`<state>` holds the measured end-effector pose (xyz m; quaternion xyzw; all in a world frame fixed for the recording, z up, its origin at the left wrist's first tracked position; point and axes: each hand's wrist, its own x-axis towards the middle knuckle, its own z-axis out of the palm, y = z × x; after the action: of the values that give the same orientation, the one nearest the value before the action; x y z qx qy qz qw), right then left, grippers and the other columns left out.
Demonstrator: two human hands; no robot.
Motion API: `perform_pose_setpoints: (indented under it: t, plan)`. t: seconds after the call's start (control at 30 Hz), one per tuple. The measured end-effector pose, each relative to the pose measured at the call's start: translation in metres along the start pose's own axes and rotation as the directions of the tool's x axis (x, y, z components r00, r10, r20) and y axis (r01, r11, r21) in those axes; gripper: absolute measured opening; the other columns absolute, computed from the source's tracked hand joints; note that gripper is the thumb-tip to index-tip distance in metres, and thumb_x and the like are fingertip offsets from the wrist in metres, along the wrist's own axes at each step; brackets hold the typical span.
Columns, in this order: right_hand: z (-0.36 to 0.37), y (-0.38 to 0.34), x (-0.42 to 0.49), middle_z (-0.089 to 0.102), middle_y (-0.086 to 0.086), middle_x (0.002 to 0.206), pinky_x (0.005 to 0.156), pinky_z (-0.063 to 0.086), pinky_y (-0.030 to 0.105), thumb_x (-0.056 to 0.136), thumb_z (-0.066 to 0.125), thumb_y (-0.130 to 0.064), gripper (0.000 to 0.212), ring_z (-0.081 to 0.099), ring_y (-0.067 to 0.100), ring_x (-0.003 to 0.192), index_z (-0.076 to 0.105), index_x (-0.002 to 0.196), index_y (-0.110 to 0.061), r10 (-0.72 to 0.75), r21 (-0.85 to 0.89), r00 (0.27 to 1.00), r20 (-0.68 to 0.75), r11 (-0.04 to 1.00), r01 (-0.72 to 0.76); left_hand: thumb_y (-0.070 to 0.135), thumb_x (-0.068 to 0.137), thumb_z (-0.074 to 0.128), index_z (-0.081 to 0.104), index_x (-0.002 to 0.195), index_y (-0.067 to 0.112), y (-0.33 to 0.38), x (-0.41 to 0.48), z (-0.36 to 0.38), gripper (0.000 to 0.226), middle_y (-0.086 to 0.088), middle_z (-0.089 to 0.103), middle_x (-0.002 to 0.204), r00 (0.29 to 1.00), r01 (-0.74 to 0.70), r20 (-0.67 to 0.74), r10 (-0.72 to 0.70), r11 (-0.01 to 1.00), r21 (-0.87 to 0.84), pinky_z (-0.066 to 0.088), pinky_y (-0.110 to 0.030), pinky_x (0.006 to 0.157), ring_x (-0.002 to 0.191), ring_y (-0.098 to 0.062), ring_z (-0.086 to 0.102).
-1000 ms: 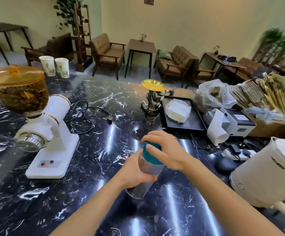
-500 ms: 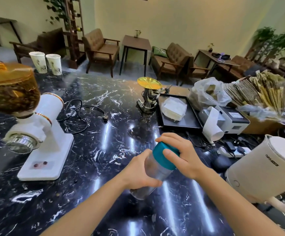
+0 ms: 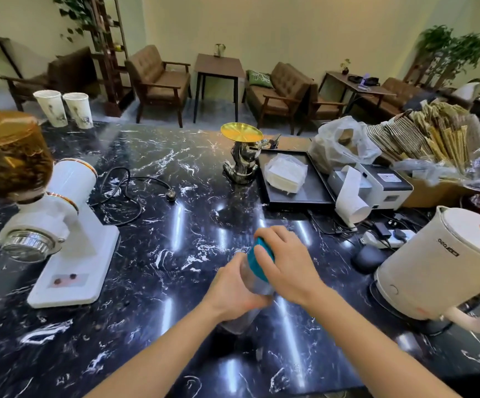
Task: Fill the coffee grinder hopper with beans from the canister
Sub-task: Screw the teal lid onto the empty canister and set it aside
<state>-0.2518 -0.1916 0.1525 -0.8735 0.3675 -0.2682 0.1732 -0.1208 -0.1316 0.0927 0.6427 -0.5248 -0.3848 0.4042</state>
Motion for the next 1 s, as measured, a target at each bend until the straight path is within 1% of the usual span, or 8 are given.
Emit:
perform_pose_setpoints:
  t: [0.03,0.1,0.2,0.33,0.4,0.57,0.8,1.0]
  plan:
    - [0.003,-0.001,0.000,0.056,-0.005,0.098,0.083,0.036,0.020,0.083,0.035,-0.041,0.039,0.048,0.014,0.092,0.058,0.105,-0.019,0.087,0.048,0.995,-0.042,0.995,-0.085,0.044,0.041,0.079,0.051,0.096,0.028,0.003,-0.001,-0.001,0.064,0.008,0.068,0.091,0.999,0.006,-0.048,-0.004,0.999,0.041,0.055,-0.042,0.077,0.087,-0.019,0.064]
    - [0.000,-0.002,0.003,0.056,-0.009,0.090,0.074,0.037,0.015,0.081,0.037,-0.037,0.031,0.048,0.012,0.087,0.059,0.096,-0.022,0.273,0.344,0.962,0.003,0.903,-0.257,0.048,0.042,0.076,0.048,0.098,0.035,0.006,-0.003,-0.010,0.064,0.009,0.067,0.089,0.999,-0.034,-0.030,0.039,0.989,0.143,0.056,-0.039,0.075,0.084,-0.016,0.065]
    - [-0.017,0.000,0.001,0.059,-0.013,0.094,0.073,0.039,0.013,0.082,0.040,-0.036,0.023,0.051,0.008,0.085,0.057,0.095,-0.032,0.196,0.482,0.979,0.052,0.854,-0.197,0.052,0.046,0.072,0.042,0.103,0.040,0.017,-0.009,-0.028,0.066,0.010,0.066,0.086,0.993,-0.119,0.022,0.119,0.926,0.359,0.056,-0.038,0.072,0.079,-0.017,0.065]
    - [-0.044,-0.011,0.007,0.055,-0.010,0.115,0.085,0.034,0.006,0.085,0.044,-0.037,0.034,0.049,-0.004,0.101,0.052,0.116,-0.027,0.003,0.416,0.990,0.142,0.907,-0.062,0.046,0.048,0.076,0.044,0.108,0.035,0.038,-0.011,-0.035,0.069,0.008,0.066,0.085,0.986,-0.153,-0.021,0.168,0.938,0.313,0.057,-0.039,0.068,0.077,-0.018,0.066]
    - [-0.055,-0.010,0.008,0.055,-0.010,0.116,0.086,0.034,0.006,0.084,0.045,-0.041,0.035,0.049,-0.005,0.102,0.051,0.116,-0.027,-0.057,0.344,0.981,0.185,0.939,-0.010,0.045,0.051,0.077,0.043,0.109,0.032,0.044,-0.014,-0.033,0.068,0.008,0.065,0.084,0.983,-0.166,-0.020,0.185,0.920,0.356,0.056,-0.037,0.068,0.077,-0.019,0.064]
    - [-0.059,-0.008,0.001,0.053,-0.002,0.105,0.087,0.035,0.011,0.085,0.047,-0.036,0.029,0.051,0.003,0.099,0.055,0.108,-0.022,-0.226,0.146,0.968,0.112,0.967,0.209,0.053,0.051,0.071,0.039,0.112,0.030,0.047,-0.020,-0.026,0.072,0.007,0.063,0.091,0.980,-0.185,0.017,0.199,0.871,0.455,0.054,-0.038,0.075,0.084,-0.022,0.061]
    - [-0.046,-0.016,0.001,0.054,-0.002,0.096,0.080,0.037,0.018,0.085,0.041,-0.035,0.029,0.051,0.012,0.091,0.056,0.100,-0.016,-0.205,0.223,0.977,0.055,0.956,0.188,0.053,0.048,0.072,0.041,0.109,0.032,0.049,-0.027,-0.029,0.071,0.006,0.063,0.089,0.984,-0.161,-0.012,0.180,0.904,0.395,0.054,-0.038,0.073,0.082,-0.022,0.060]
    - [-0.023,-0.013,-0.011,0.057,-0.001,0.092,0.078,0.039,0.022,0.081,0.041,-0.037,0.030,0.051,0.012,0.089,0.056,0.097,-0.017,-0.129,0.205,0.985,0.110,0.973,0.105,0.057,0.042,0.066,0.041,0.103,0.031,0.036,-0.028,-0.017,0.071,0.003,0.065,0.089,0.995,-0.096,0.015,0.097,0.933,0.348,0.055,-0.045,0.073,0.081,-0.023,0.064]
